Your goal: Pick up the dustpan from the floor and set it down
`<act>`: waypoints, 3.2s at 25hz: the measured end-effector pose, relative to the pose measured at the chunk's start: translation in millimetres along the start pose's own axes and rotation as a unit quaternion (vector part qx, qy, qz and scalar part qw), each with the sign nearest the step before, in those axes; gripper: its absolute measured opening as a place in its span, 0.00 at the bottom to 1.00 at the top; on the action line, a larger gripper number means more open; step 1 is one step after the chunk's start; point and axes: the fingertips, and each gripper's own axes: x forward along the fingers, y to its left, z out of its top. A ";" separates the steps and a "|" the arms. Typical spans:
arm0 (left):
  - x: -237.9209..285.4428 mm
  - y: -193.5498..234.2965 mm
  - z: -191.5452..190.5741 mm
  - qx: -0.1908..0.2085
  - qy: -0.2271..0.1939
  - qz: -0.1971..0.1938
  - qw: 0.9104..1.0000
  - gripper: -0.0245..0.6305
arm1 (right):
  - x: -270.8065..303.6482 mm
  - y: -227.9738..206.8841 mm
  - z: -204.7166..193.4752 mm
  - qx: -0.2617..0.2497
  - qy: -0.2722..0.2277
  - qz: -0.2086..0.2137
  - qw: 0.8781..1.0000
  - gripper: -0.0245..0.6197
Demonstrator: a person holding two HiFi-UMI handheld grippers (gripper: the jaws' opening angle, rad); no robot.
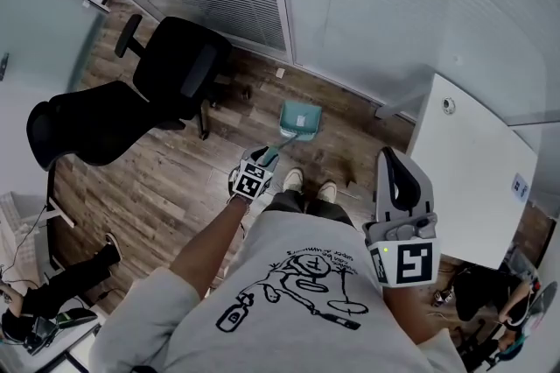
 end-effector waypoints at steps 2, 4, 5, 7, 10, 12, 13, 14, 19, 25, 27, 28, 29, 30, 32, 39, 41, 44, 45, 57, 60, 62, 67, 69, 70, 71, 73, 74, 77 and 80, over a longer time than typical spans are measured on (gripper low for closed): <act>7.3 0.6 -7.0 0.002 0.018 -0.001 1.000 0.25 | 0.1 -1.0 -0.4 0.000 0.002 -0.002 1.000 0.05; 15.3 2.8 -14.9 0.005 0.036 0.001 0.999 0.25 | 0.1 -2.6 -0.5 0.000 0.002 -0.004 1.000 0.05; 19.6 4.6 -19.3 0.004 0.044 0.002 0.999 0.26 | 0.5 -3.5 -0.6 -0.001 0.003 -0.005 1.000 0.05; 27.2 8.9 -26.7 0.004 0.058 0.005 0.998 0.28 | 1.0 -5.4 -0.7 -0.002 0.006 -0.007 1.000 0.05; 37.3 13.9 -37.1 0.010 0.072 0.007 0.997 0.31 | -1.0 -8.1 -2.1 -0.003 0.010 -0.012 1.000 0.05; 41.9 16.4 -44.9 0.007 0.084 0.007 0.996 0.32 | -2.0 -9.7 -3.4 -0.003 0.013 -0.015 1.000 0.05; 43.2 17.5 -48.7 0.003 0.092 0.008 0.996 0.33 | -2.5 -10.6 -4.2 -0.003 0.014 -0.016 1.000 0.05; 45.2 18.2 -52.0 0.001 0.097 0.009 0.995 0.33 | -3.3 -11.6 -4.9 -0.004 0.016 -0.016 1.000 0.05; 56.4 15.6 -61.9 -0.007 0.107 0.007 0.994 0.33 | -6.1 -15.3 -10.7 -0.005 0.021 -0.021 1.000 0.05; 63.2 16.1 -68.3 -0.021 0.115 0.011 0.993 0.33 | -9.4 -14.5 -12.6 -0.006 0.030 -0.023 0.999 0.05; 64.8 16.6 -69.7 -0.031 0.117 0.014 0.993 0.26 | -11.6 -16.5 -15.8 -0.005 0.033 -0.023 0.999 0.05; 66.3 16.4 -70.0 -0.036 0.116 0.014 0.992 0.25 | -12.6 -18.0 -17.7 -0.004 0.035 -0.024 0.999 0.05; 67.4 15.9 -69.6 -0.041 0.115 0.014 0.992 0.24 | -13.5 -19.1 -19.2 -0.003 0.035 -0.024 0.999 0.05; 67.7 15.7 -68.4 -0.047 0.113 0.013 0.992 0.24 | -14.0 -19.7 -19.9 -0.002 0.036 -0.025 0.999 0.05; 67.2 16.3 -65.2 -0.056 0.108 0.013 0.993 0.23 | -14.3 -19.4 -19.6 0.000 0.037 -0.025 0.999 0.05; 66.8 17.0 -50.3 -0.063 0.093 0.019 0.993 0.23 | -15.1 -21.1 -21.0 -0.001 0.038 -0.024 0.999 0.05; 67.8 17.0 -45.0 -0.058 0.084 0.021 0.995 0.23 | -16.0 -22.2 -21.3 0.000 0.038 -0.025 0.999 0.05; 66.8 13.8 -29.7 -0.048 0.067 0.021 0.996 0.23 | -17.1 -24.7 -20.5 0.001 0.036 -0.026 0.999 0.05; 65.2 12.1 -24.0 -0.047 0.063 0.021 0.997 0.23 | -17.6 -25.1 -20.5 0.002 0.036 -0.026 0.999 0.05; 48.1 0.6 26.0 -0.036 0.019 0.020 0.999 0.23 | -21.0 -25.2 -18.2 0.010 0.021 -0.019 1.000 0.05; 33.9 -0.7 36.2 -0.039 0.012 0.023 0.999 0.23 | -20.0 -22.8 -18.0 0.016 0.017 -0.018 1.000 0.05; 20.9 -2.7 42.9 -0.043 0.006 0.024 0.999 0.22 | -19.4 -20.6 -17.5 0.020 0.015 -0.016 1.000 0.05; -13.0 -16.8 57.2 -0.059 -0.009 0.018 0.998 0.22 | -20.2 -17.0 -18.6 0.026 0.011 -0.010 1.000 0.05; -25.7 -21.3 67.9 -0.064 -0.021 0.017 0.998 0.22 | -19.2 -17.7 -20.2 0.029 0.010 -0.008 1.000 0.05; -32.7 -23.3 73.9 -0.067 -0.029 0.016 0.997 0.22 | -18.5 -18.0 -20.8 0.030 0.010 -0.007 0.999 0.05; -40.2 -25.2 80.1 -0.071 -0.037 0.015 0.997 0.22 | -17.8 -18.0 -21.0 0.030 0.010 -0.006 0.999 0.05; -56.0 -29.6 92.5 -0.075 -0.052 0.013 0.996 0.22 | -17.8 -17.9 -20.4 0.030 0.009 -0.004 0.999 0.05; -64.1 -32.4 99.2 -0.077 -0.060 0.011 0.995 0.22 | -18.5 -18.1 -20.1 0.030 0.008 -0.004 1.000 0.05; -89.1 -40.6 122.0 -0.078 -0.086 0.008 0.993 0.22 | -20.9 -19.2 -20.3 0.031 0.007 -0.006 0.999 0.05; -113.9 -48.9 148.7 -0.068 -0.116 0.003 0.991 0.22 | -21.3 -20.1 -19.9 0.032 0.007 -0.009 0.999 0.05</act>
